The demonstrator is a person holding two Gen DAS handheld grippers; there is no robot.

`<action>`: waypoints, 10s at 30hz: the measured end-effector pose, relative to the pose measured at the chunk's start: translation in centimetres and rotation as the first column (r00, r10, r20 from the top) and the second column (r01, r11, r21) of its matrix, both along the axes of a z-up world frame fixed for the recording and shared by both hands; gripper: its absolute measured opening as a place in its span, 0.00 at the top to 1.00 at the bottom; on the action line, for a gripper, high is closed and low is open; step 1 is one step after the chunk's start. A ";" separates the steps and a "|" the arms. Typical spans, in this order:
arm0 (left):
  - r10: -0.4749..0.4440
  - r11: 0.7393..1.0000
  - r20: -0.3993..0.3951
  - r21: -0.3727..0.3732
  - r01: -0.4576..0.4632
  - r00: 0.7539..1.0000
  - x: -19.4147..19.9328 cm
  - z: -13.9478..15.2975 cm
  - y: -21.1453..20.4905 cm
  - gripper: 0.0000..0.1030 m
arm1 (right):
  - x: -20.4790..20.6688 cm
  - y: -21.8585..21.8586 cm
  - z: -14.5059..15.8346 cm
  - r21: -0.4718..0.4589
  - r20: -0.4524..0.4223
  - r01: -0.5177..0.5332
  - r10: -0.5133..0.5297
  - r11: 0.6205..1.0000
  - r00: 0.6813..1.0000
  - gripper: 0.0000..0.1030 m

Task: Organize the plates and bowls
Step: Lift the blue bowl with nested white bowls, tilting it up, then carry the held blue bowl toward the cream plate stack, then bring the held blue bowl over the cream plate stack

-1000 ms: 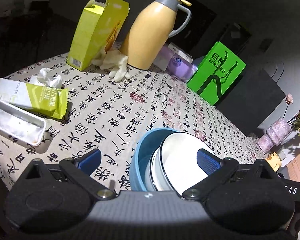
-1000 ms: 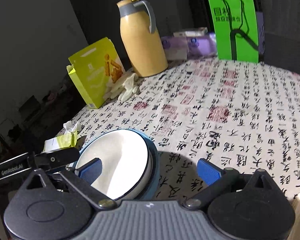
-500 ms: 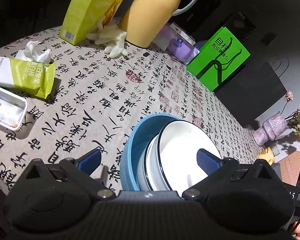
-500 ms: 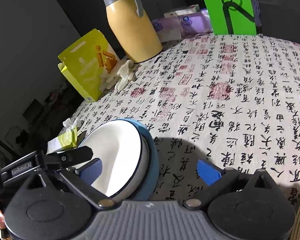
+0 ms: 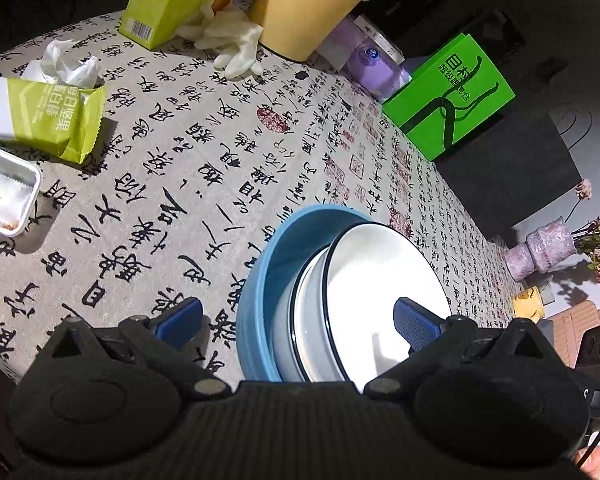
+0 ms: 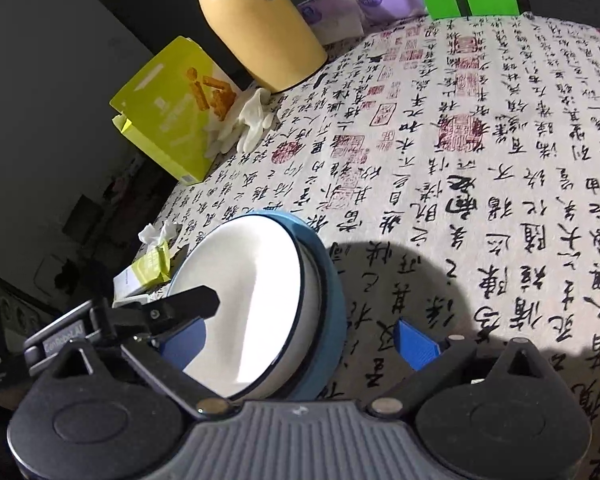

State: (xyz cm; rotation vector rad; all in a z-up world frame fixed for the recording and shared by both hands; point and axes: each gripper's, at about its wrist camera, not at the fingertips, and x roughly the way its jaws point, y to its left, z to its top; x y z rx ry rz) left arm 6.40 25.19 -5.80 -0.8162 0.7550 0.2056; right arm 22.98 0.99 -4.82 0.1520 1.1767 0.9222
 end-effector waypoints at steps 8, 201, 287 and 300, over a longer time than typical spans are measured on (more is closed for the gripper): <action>0.005 1.000 -0.019 -0.027 -0.006 1.000 0.1 -0.4 0.5 0.00 | 0.1 0.4 -0.4 0.000 -0.021 -0.012 0.012 1.000 1.000 0.17; -0.017 0.996 0.010 0.084 0.017 1.000 3.1 3.0 -7.7 0.50 | 1.2 -7.6 0.4 0.126 -0.072 0.123 -0.114 0.984 0.991 0.61; -0.144 0.976 0.035 0.168 0.136 0.989 5.1 5.9 -20.2 0.50 | 0.9 -20.5 2.3 0.215 -0.054 0.248 -0.242 0.945 0.969 0.61; -0.173 0.972 0.036 0.169 0.164 0.984 5.2 5.9 -22.3 0.50 | 0.5 -22.8 2.2 0.217 -0.053 0.273 -0.268 0.937 0.962 0.61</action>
